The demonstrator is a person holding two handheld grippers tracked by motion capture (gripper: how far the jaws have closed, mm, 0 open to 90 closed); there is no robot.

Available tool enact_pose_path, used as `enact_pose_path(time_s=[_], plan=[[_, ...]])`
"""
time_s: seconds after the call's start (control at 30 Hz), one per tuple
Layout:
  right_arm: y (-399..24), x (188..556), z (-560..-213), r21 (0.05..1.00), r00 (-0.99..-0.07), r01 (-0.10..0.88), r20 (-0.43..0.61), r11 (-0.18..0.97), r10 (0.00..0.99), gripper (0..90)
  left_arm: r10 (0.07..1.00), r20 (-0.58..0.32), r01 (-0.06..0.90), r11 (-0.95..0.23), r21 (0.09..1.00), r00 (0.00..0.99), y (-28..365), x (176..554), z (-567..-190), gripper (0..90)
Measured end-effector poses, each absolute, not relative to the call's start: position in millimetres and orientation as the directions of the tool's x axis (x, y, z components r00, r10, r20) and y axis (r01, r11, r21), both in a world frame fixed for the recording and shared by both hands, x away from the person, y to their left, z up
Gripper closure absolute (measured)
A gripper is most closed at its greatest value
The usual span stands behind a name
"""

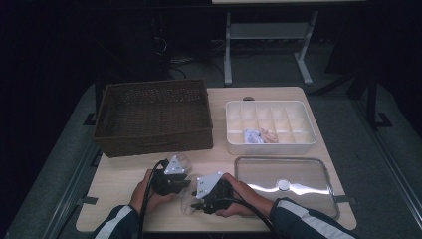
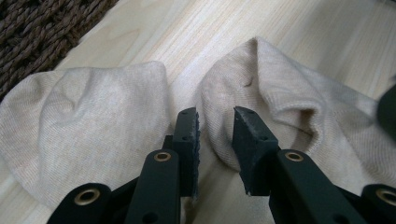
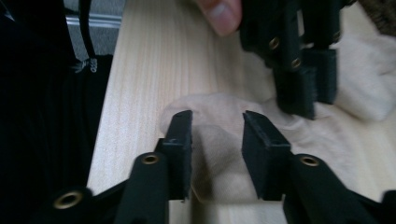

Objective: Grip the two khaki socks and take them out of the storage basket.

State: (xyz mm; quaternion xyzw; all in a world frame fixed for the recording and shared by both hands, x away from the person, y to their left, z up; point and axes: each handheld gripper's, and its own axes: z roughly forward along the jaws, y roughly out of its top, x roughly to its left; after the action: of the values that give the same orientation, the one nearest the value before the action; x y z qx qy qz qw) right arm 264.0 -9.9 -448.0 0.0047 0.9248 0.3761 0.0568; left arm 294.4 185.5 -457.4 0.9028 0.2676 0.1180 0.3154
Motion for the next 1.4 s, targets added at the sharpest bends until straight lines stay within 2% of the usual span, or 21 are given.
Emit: enact_pose_path(time_s=[0.03, 0.07, 0.1, 0.13, 0.17, 0.27, 0.4, 0.5, 0.7, 0.87, 0.9, 1.1, 1.27, 1.4], plan=[[-8.3, 264.5, -450.8, 0.692, -0.994, -0.032, -0.098, 0.721, 0.049, 59.5, 0.558, 0.041, 0.41, -0.656, 0.634, 0.829, 185.9, 294.4, -457.5, 70.2], [-6.7, 264.0, -455.5, 0.672, -0.993, -0.033, -0.107, 0.74, 0.053, 64.4, 0.558, 0.039, 0.41, -0.653, 0.637, 0.829, 186.6, 294.5, -457.9, 70.2], [-6.7, 264.0, -455.5, 0.672, -0.993, -0.033, -0.107, 0.74, 0.053, 64.4, 0.558, 0.039, 0.41, -0.653, 0.637, 0.829, 186.6, 294.5, -457.9, 70.2], [-6.9, 264.6, -458.1, 0.658, -0.992, -0.034, -0.114, 0.752, 0.055, 71.4, 0.555, 0.039, 0.406, -0.652, 0.641, 0.831, 187.5, 294.8, -458.3, 70.2], [-6.9, 264.6, -458.1, 0.658, -0.992, -0.034, -0.114, 0.752, 0.055, 71.4, 0.555, 0.039, 0.406, -0.652, 0.641, 0.831, 187.5, 294.8, -458.3, 70.2], [-10.7, 267.3, -459.4, 0.648, -0.991, -0.035, -0.122, 0.761, 0.058, 85.7, 0.556, 0.037, 0.409, -0.652, 0.638, 0.83, 188.5, 294.3, -458.0, 70.2], [-21.4, 274.2, -453.3, 0.659, -0.988, -0.021, -0.131, 0.752, 0.087, 86.7, 0.564, 0.037, 0.414, -0.648, 0.64, 0.825, 192.5, 292.9, -458.0, 70.2], [-30.5, 279.3, -448.6, 0.673, -0.984, -0.009, -0.138, 0.739, 0.113, 86.7, 0.567, 0.041, 0.416, -0.649, 0.637, 0.823, 194.3, 292.1, -457.8, 70.2], [-58.5, 300.1, -436.7, 0.71, -0.951, 0.144, -0.094, 0.689, 0.296, 87.4, 0.577, 0.035, 0.425, -0.64, 0.641, 0.816, 197.9, 288.9, -457.9, 70.9], [-67.2, 308.5, -437.8, 0.694, -0.931, 0.198, -0.086, 0.692, 0.353, 85.3, 0.587, 0.026, 0.436, -0.63, 0.643, 0.81, 203.3, 285.4, -458.2, 71.0], [-69.8, 310.0, -437.5, 0.693, -0.925, 0.208, -0.091, 0.691, 0.369, 82.5, 0.592, 0.024, 0.439, -0.623, 0.647, 0.806, 203.7, 284.4, -458.5, 71.0], [-68.0, 304.9, -427.3, 0.74, -0.924, 0.206, -0.068, 0.641, 0.375, 73.7, 0.595, 0.034, 0.443, -0.634, 0.633, 0.803, 206.2, 278.5, -456.8, 70.9], [-48.3, 286.9, -424.9, 0.752, -0.956, 0.125, -0.083, 0.648, 0.281, 70.1, 0.603, 0.03, 0.455, -0.632, 0.628, 0.797, 205.5, 271.8, -456.2, 71.1], [-26.1, 278.5, -436.3, 0.728, -0.978, 0.067, -0.088, 0.682, 0.19, 63.3, 0.605, 0.033, 0.453, -0.63, 0.63, 0.796, 205.1, 267.7, -456.5, 71.1]])
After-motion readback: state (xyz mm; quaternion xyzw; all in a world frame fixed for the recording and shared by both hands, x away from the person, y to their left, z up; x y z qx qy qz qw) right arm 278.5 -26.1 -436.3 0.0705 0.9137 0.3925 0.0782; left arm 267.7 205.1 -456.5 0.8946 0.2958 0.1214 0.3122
